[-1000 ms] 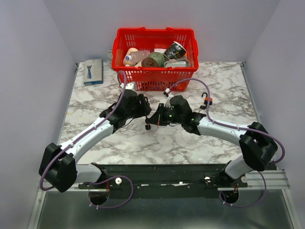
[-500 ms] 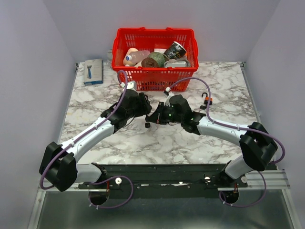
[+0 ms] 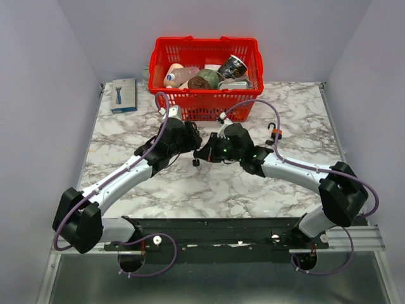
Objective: Unlock with the key
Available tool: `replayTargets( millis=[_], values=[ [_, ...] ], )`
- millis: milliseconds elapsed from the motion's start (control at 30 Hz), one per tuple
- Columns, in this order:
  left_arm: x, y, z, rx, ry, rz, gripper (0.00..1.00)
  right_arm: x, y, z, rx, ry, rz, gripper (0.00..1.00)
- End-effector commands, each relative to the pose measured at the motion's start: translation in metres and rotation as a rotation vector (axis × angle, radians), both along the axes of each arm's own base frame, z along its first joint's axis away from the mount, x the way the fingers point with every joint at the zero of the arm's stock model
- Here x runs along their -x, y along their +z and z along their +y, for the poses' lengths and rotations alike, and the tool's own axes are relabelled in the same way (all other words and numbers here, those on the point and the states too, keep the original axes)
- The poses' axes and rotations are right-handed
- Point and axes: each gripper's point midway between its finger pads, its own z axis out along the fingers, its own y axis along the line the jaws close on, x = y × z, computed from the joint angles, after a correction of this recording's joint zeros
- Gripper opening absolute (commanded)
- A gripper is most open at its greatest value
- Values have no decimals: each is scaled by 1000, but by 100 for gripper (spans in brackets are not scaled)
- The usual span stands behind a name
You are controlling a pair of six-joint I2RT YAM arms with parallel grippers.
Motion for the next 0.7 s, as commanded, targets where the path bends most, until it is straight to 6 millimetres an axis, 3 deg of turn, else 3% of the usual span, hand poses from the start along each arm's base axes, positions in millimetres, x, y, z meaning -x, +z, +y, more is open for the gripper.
replayTargets(
  millis=[0,667],
  values=[
    [29,-9,-26,34,-121,76,0,-53,63,2,-121,-146,-232,1],
    [36,-12,-36,57,-166,102,0,-71,78,-7,-144,-166,-360,1]
  ],
)
